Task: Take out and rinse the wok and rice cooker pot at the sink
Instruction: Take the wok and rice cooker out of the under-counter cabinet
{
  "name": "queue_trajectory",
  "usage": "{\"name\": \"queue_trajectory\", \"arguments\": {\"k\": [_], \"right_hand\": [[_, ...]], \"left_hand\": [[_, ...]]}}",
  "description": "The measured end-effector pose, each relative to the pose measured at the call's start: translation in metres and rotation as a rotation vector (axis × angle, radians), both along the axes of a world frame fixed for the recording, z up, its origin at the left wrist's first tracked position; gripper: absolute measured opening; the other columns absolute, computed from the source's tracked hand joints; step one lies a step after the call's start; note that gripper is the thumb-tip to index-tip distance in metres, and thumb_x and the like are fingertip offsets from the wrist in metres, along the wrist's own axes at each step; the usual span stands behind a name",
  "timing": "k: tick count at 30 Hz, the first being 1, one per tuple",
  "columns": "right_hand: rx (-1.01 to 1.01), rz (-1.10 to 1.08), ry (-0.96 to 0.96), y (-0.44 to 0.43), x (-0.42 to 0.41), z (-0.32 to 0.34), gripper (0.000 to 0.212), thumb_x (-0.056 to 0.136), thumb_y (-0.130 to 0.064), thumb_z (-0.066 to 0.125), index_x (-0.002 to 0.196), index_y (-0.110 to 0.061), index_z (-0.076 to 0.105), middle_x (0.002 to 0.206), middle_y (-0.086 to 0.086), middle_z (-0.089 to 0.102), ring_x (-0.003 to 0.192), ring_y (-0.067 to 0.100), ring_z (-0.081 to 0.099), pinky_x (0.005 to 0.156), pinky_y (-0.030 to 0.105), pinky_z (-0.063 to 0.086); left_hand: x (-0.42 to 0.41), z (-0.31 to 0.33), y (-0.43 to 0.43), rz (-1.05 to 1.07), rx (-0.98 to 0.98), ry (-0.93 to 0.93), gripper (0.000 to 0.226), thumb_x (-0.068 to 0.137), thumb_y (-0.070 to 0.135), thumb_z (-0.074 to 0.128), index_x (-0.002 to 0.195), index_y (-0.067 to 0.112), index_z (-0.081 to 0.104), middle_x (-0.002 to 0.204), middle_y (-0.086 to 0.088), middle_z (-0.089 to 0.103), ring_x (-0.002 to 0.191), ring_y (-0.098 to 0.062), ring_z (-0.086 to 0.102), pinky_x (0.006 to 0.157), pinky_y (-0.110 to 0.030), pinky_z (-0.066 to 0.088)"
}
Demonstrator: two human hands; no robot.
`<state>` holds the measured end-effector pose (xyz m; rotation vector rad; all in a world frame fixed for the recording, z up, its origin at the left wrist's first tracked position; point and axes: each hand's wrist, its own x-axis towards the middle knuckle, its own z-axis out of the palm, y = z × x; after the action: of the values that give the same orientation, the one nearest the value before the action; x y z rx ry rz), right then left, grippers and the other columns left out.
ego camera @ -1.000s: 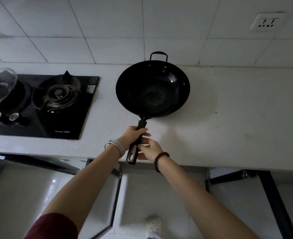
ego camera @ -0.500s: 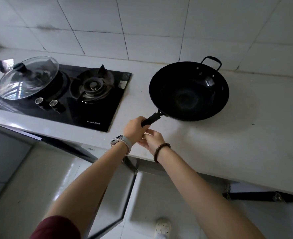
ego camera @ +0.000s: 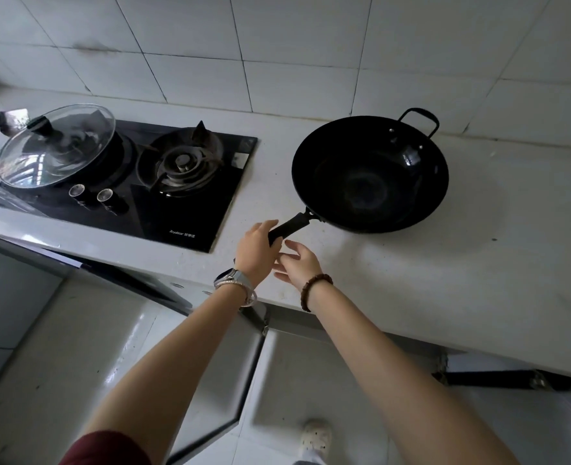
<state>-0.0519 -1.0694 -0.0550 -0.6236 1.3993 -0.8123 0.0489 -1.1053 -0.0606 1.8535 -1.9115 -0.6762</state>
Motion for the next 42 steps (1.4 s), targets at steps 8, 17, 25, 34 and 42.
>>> {"name": "queue_trajectory", "arguments": {"k": [8,17,25,34,42], "right_hand": [[-0.436,0.138,0.601,0.057,-0.049,0.011,0.051,0.095,-0.023,0.054,0.143,-0.016,0.038,0.147,0.004,0.042,0.132,0.019,0.043,0.105,0.03,0.04],[-0.678,0.144,0.991,0.168,-0.127,0.023,0.06,0.088,-0.029,0.064,0.141,-0.013,0.042,0.147,0.01,0.043,0.138,0.022,0.036,0.113,0.04,0.033],[-0.753,0.162,1.096,0.286,-0.194,0.02,0.063,0.087,-0.034,0.064,0.142,-0.015,0.04,0.148,0.008,0.041,0.14,0.021,0.033,0.117,0.041,0.026],[-0.716,0.098,1.108,0.356,-0.229,-0.02,0.064,0.085,-0.033,0.065,0.141,-0.013,0.043,0.147,0.008,0.042,0.138,0.021,0.036,0.118,0.039,0.02],[-0.572,0.021,1.059,0.353,-0.24,-0.115,0.065,0.085,-0.032,0.067,0.142,-0.014,0.042,0.147,0.01,0.042,0.137,0.022,0.037,0.113,0.047,0.032]], "left_hand": [[-0.012,0.007,0.057,-0.005,-0.201,-0.076,0.041,0.095,0.025,0.056,0.135,0.015,0.053,0.134,-0.005,0.055,0.122,-0.025,0.05,0.104,-0.04,0.034],[-0.054,0.023,0.173,-0.042,-0.302,-0.175,0.044,0.095,0.034,0.055,0.136,0.017,0.052,0.139,-0.004,0.053,0.128,-0.025,0.048,0.108,-0.042,0.03],[-0.103,0.009,0.291,-0.004,-0.335,-0.129,0.042,0.096,0.034,0.055,0.134,0.016,0.054,0.132,-0.005,0.058,0.123,-0.027,0.052,0.105,-0.042,0.034],[-0.123,-0.032,0.363,-0.052,-0.3,-0.133,0.041,0.096,0.035,0.053,0.133,0.017,0.055,0.133,-0.003,0.057,0.123,-0.024,0.052,0.105,-0.038,0.033],[-0.123,-0.127,0.349,-0.024,-0.178,-0.06,0.039,0.097,0.034,0.053,0.132,0.017,0.055,0.132,-0.004,0.058,0.123,-0.024,0.052,0.102,-0.041,0.036]]}}
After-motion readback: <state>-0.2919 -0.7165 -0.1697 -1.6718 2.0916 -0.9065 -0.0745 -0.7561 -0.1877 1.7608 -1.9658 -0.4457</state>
